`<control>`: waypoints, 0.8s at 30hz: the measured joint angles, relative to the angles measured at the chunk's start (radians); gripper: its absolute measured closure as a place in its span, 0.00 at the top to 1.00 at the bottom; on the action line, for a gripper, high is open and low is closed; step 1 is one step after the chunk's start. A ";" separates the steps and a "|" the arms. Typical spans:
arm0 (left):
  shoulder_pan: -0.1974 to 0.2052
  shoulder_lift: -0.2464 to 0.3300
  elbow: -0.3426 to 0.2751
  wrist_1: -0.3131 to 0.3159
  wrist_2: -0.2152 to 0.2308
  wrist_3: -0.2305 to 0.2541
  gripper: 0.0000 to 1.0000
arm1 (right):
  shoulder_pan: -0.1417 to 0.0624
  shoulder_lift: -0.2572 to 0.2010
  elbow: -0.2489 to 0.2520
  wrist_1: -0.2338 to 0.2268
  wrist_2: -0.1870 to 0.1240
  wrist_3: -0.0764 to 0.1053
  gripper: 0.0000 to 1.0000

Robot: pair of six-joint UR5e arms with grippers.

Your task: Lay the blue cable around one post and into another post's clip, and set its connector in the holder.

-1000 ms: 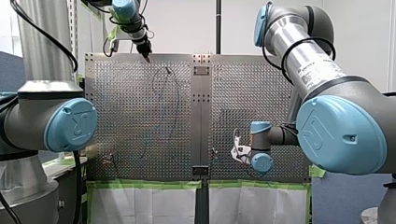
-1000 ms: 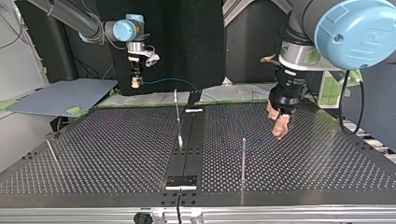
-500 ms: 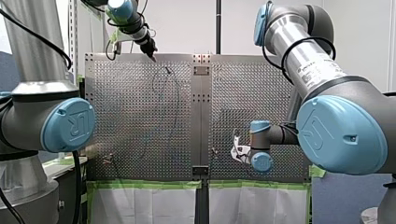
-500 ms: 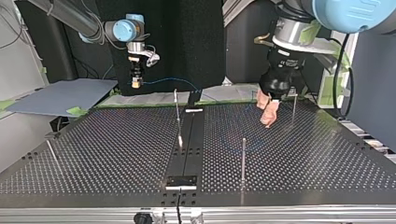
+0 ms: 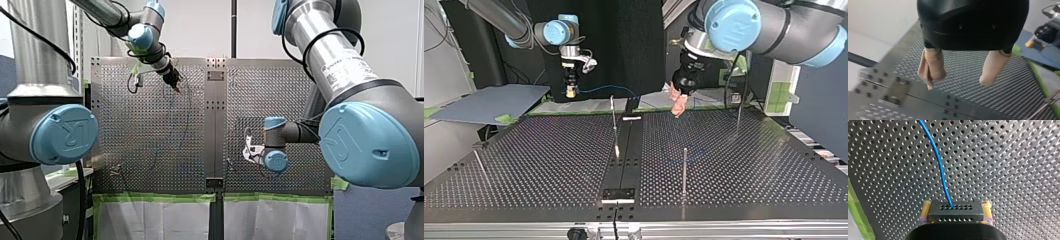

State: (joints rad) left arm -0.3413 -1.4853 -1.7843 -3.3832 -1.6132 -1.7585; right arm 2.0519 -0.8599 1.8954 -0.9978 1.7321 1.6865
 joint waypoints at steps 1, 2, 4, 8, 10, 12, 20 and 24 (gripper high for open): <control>-0.009 -0.009 -0.009 0.008 -0.008 -0.009 1.00 | 0.002 -0.002 0.000 0.004 0.000 -0.003 0.00; -0.020 -0.020 -0.021 0.020 -0.020 -0.020 1.00 | 0.005 -0.004 0.000 0.008 0.001 -0.007 0.00; -0.037 -0.037 -0.037 0.037 -0.036 -0.037 1.00 | 0.009 -0.006 0.000 0.012 0.001 -0.011 0.00; -0.076 -0.076 -0.076 0.075 -0.075 -0.076 1.00 | 0.020 -0.008 0.000 0.015 0.003 -0.014 0.00; -0.094 -0.094 -0.094 0.094 -0.092 -0.093 1.00 | 0.025 -0.009 0.000 0.016 0.004 -0.014 0.00; -0.115 -0.115 -0.115 0.115 -0.114 -0.115 1.00 | 0.028 -0.009 0.000 0.016 0.005 -0.014 0.00; -0.197 -0.197 -0.197 0.197 -0.196 -0.197 1.00 | 0.036 -0.011 0.000 0.029 0.006 -0.014 0.00; -0.236 -0.236 -0.236 0.235 -0.235 -0.235 1.00 | 0.038 -0.011 0.000 0.031 0.000 -0.011 0.00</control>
State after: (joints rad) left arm -0.5771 -1.7213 -2.0205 -3.1479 -1.8478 -1.9940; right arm 2.0898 -0.8707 1.8954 -0.9672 1.7320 1.6750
